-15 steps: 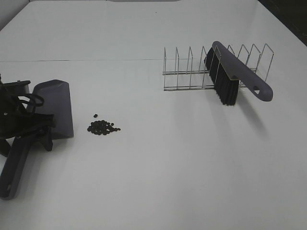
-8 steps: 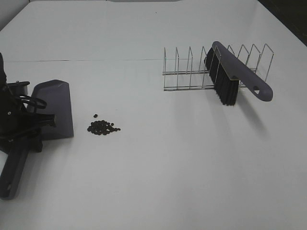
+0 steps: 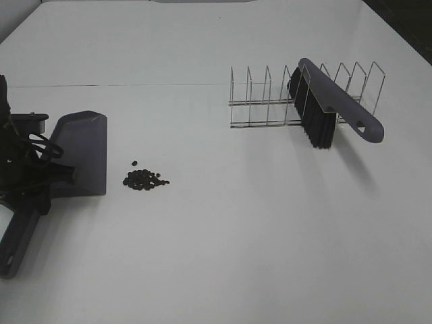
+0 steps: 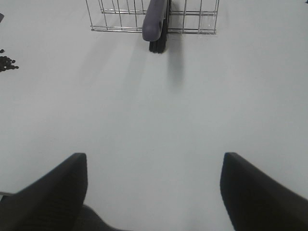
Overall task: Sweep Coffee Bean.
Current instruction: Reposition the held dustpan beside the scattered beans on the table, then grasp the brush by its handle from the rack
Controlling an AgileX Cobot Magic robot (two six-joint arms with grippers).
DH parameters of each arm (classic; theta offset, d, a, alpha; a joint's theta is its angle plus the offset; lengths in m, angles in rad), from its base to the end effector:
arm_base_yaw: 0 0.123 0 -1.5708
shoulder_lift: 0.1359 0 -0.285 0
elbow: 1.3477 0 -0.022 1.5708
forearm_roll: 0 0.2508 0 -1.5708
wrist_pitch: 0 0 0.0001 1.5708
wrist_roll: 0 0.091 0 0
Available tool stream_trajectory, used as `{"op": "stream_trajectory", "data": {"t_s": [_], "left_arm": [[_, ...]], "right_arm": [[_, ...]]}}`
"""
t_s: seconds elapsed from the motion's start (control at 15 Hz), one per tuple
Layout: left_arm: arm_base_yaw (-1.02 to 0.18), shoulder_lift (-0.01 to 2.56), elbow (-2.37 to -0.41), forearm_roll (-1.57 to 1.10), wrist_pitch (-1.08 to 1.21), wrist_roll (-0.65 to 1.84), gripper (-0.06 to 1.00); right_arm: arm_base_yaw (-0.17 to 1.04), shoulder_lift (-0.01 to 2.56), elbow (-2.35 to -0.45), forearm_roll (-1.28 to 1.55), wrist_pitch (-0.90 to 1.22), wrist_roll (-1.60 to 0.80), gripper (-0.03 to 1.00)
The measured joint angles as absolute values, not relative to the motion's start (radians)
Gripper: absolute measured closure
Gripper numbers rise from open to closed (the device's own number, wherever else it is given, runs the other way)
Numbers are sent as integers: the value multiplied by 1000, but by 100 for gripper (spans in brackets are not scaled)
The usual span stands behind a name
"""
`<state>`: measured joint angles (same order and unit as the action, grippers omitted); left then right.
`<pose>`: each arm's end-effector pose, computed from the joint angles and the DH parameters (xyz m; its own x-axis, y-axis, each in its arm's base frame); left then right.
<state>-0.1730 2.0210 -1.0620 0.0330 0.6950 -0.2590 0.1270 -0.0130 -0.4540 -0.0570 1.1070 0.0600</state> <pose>0.3315 -0.0560 0.0916 -0.9981 -0.0606 -0.0090 -0.0607 0.9980 0.0196 -0.0032 -0.0051 0.2609 -0.5229 -0.0321 -0.8518 -0.0655 0.9979 0.0026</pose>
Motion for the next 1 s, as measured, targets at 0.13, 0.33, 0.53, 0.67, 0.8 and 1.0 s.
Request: {"op": "stream_trajectory", "data": {"t_s": [0.13,0.33,0.53,0.67,0.8,1.0], "left_arm": [[-173,2021,-1062,72,700,-256,60],[-181,2019,-1062,96,709,-233,60],[-228,2005,-1044,116,723,-211,60],[-235,2004,-1043,116,728,-211,60],[-235,2003,-1043,116,729,-211,60],[-236,2003,-1043,116,729,-211,60]], "right_arm": [[127,-13,-454,-57,1107,60,24],[127,-13,-455,-57,1107,60,24],[127,49,-503,-57,1111,90,24],[127,148,-572,-57,1112,97,24],[127,308,-681,-57,1113,97,24],[127,508,-838,-57,1112,97,24]]}}
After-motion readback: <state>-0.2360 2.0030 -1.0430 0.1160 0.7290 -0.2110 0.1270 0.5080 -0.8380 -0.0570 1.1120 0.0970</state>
